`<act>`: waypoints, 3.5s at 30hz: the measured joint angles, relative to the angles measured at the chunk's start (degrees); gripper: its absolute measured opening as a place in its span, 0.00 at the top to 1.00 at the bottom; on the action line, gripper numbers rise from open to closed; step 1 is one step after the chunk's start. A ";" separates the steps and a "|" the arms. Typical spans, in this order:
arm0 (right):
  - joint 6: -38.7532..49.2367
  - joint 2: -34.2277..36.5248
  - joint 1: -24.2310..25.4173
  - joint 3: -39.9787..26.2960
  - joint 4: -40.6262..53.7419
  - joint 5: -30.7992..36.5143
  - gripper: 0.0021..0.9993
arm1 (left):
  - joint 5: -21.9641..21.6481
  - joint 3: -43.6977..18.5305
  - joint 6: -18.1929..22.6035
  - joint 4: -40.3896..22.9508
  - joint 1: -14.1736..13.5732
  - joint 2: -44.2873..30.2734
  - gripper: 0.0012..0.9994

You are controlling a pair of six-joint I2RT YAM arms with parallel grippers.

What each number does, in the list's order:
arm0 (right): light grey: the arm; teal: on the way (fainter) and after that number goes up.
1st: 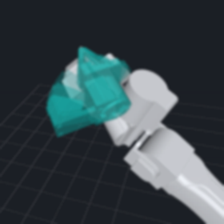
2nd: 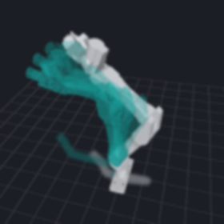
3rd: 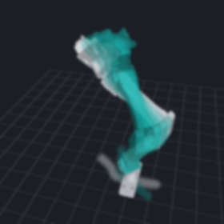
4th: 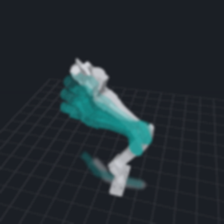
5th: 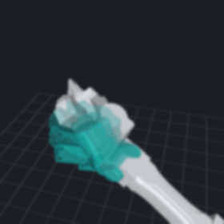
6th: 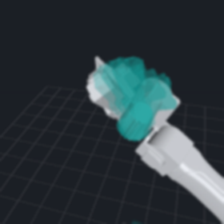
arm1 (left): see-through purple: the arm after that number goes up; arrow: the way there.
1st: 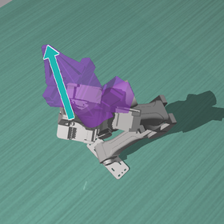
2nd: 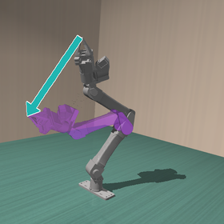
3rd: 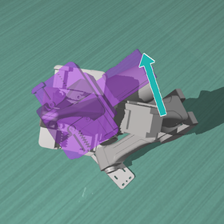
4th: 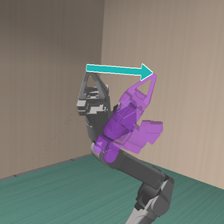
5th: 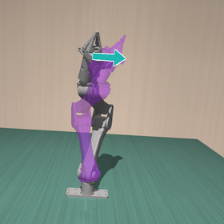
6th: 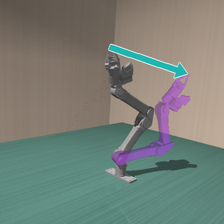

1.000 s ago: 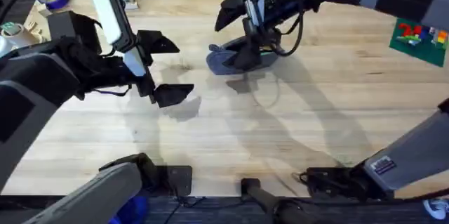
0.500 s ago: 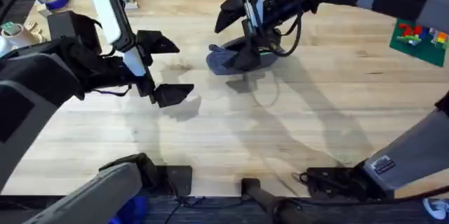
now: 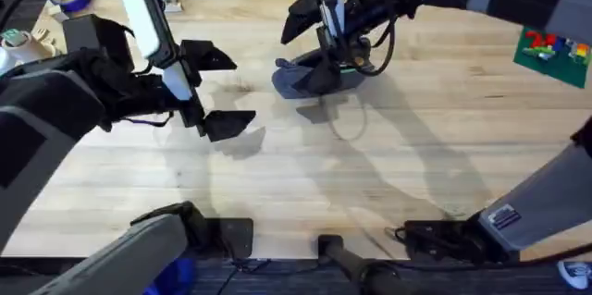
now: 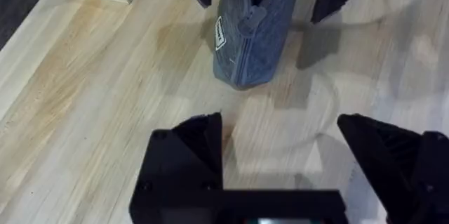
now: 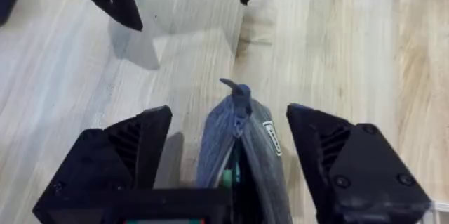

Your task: Unzip the bag, pick up the pens from the table one at a time and place them inside, then zip the bag closed.

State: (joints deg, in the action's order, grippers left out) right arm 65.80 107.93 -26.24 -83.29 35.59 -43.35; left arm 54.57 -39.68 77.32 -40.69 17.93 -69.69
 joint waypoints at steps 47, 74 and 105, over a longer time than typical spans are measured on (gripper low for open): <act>0.70 2.56 -1.73 0.00 -2.64 0.00 0.00 | 0.00 0.00 0.00 -0.44 0.00 -0.02 0.01; 1.36 2.56 -1.73 0.00 -2.80 -0.24 0.97 | 0.00 0.00 0.00 -0.44 0.00 -0.02 0.01; -4.57 3.85 2.49 0.00 -4.41 -12.16 0.97 | 0.00 0.00 -0.04 -0.44 0.00 -0.02 0.01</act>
State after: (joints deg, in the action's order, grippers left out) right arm 61.23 111.78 -23.75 -83.29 31.18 -55.51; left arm 54.57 -39.68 77.28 -41.12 17.93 -69.71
